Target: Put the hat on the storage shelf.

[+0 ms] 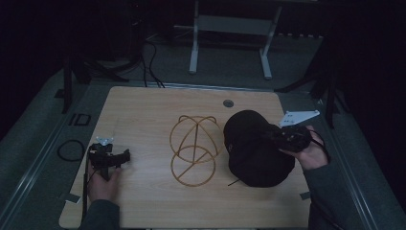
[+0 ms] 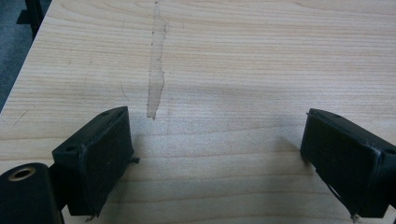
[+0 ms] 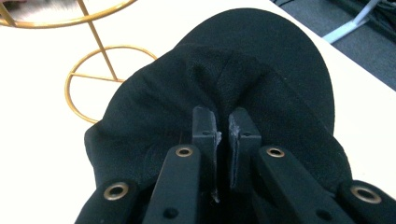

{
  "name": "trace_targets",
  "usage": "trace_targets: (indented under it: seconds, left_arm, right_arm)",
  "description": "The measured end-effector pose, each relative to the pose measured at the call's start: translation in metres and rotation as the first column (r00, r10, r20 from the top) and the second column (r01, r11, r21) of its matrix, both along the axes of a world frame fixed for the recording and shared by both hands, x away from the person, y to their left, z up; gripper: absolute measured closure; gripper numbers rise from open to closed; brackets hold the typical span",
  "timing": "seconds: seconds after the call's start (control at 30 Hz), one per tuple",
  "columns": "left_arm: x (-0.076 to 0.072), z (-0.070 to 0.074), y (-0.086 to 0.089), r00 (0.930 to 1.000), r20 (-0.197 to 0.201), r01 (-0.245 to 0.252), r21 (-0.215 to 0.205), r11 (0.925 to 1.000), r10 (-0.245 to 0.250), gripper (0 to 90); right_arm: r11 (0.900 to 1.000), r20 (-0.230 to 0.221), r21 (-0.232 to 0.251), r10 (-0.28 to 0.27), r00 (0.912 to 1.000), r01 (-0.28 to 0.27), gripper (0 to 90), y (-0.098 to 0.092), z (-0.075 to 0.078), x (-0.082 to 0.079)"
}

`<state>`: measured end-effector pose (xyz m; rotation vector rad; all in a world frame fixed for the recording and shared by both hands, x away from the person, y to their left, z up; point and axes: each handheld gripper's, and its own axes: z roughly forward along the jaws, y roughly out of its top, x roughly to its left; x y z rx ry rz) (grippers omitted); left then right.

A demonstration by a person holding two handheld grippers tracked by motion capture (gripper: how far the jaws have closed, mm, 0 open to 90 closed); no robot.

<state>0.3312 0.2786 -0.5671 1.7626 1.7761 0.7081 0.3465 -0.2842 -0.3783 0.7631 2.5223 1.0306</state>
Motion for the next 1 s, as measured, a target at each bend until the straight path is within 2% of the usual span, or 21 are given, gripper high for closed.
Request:
trace_targets:
  seconds: [0.4,1.0]
  left_arm:
    - [0.0,0.0,0.0,1.0,0.0,0.0,0.0,1.0,0.0,8.7]
    - [0.0,0.0,0.0,1.0,0.002,0.0,0.001,1.0,0.0,8.7]
  right_arm:
    - [0.999,0.034,0.044,0.025,0.9991,-0.026,83.6,-0.008,0.013,-0.002]
    - [0.998,0.057,0.044,0.05,0.9971,-0.053,83.5,-0.011,0.027,-0.003]
